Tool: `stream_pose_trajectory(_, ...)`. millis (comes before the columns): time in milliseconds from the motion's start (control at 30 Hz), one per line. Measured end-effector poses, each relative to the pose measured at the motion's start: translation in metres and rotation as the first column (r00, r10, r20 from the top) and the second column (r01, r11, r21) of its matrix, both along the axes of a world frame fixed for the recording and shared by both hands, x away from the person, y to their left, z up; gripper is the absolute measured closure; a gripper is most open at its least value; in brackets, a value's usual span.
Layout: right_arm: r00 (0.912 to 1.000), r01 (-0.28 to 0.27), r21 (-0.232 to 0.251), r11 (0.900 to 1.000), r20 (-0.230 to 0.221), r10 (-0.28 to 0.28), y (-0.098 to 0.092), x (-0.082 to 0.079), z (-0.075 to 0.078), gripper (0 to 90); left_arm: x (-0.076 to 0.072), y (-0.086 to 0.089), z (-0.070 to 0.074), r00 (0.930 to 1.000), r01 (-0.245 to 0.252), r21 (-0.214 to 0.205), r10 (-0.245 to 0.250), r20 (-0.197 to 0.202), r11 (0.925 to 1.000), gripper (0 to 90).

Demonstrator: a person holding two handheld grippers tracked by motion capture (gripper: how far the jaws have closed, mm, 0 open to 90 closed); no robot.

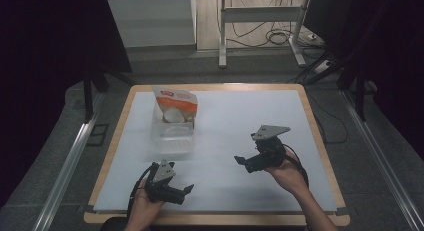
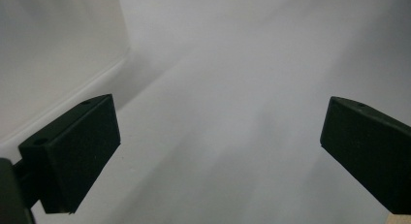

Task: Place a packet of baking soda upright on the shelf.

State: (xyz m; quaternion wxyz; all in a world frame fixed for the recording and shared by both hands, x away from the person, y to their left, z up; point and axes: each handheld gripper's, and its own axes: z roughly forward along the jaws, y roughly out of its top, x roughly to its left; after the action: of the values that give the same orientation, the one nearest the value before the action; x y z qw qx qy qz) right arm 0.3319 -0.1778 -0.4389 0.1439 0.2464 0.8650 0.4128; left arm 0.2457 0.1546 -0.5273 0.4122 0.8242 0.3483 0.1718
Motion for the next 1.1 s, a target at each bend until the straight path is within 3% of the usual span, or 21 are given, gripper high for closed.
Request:
stream_pose_trajectory(500, 0.9999, 0.012, 0.021, 0.9997, -0.008, -0.011, -0.019, -0.02, 0.001, 3.2, 0.0, 0.0, 0.0, 1.0, 0.003, 0.003, -0.003, -0.005, 1.0, 0.7)
stream_pose_trajectory(733, 0.9991, 0.042, 0.035, 0.9985, -0.009, -0.042, -0.035, -0.028, -0.003, 3.6, 0.0, -0.001, -0.001, 1.0, 0.001, 0.004, -0.001, -0.006, 1.0, 0.6)
stream_pose_trajectory(900, 0.9971, 0.065, 0.067, 0.9956, -0.044, -0.063, -0.051, -0.032, -0.006, 3.9, 0.0, -0.001, -0.001, 1.0, 0.002, 0.007, -0.002, -0.008, 1.0, 0.7)
stream_pose_trajectory(1100, 0.9946, 0.098, 0.071, 0.9926, -0.039, -0.096, -0.065, -0.035, -0.008, 3.9, 0.0, -0.002, -0.001, 0.9999, 0.004, 0.011, -0.004, -0.009, 0.9999, 0.7)
